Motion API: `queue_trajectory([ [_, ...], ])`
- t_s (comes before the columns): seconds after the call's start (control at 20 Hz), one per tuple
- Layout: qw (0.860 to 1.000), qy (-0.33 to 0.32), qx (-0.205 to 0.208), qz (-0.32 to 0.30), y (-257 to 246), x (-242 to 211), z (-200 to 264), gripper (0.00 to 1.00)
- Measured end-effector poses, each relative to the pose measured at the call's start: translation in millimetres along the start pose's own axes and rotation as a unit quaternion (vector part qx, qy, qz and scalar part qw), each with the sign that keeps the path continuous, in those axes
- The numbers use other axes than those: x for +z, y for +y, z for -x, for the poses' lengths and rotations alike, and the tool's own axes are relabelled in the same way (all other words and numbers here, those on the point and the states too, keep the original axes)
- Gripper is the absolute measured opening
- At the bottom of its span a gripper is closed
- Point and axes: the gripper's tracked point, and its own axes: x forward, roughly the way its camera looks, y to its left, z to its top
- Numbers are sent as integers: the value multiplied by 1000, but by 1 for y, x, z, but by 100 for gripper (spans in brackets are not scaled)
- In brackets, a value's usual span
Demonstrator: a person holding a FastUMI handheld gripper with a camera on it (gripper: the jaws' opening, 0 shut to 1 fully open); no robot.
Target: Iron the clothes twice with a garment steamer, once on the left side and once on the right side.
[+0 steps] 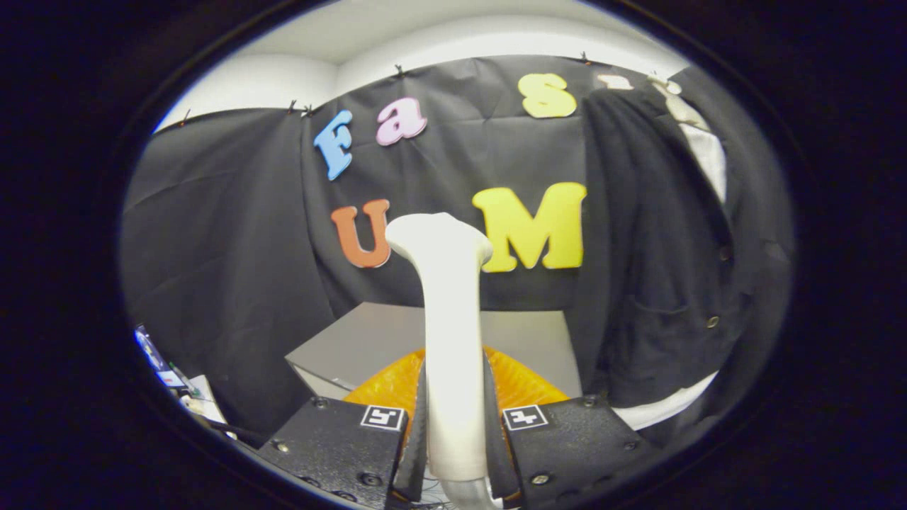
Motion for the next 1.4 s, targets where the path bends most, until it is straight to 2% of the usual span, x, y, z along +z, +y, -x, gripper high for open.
queue_trajectory([
  [0.3, 992, -64, -105, -8, -103, 36, 84, 37],
  [0.6, 979, -98, -178, -25, -183, 64, 115, 37],
  [0.85, 977, -110, -180, -23, -209, 95, 93, 37],
  [1.15, 977, -127, -169, 0, -221, 133, 42, 37],
  [1.4, 975, -119, -187, 25, -235, 126, 19, 38],
])
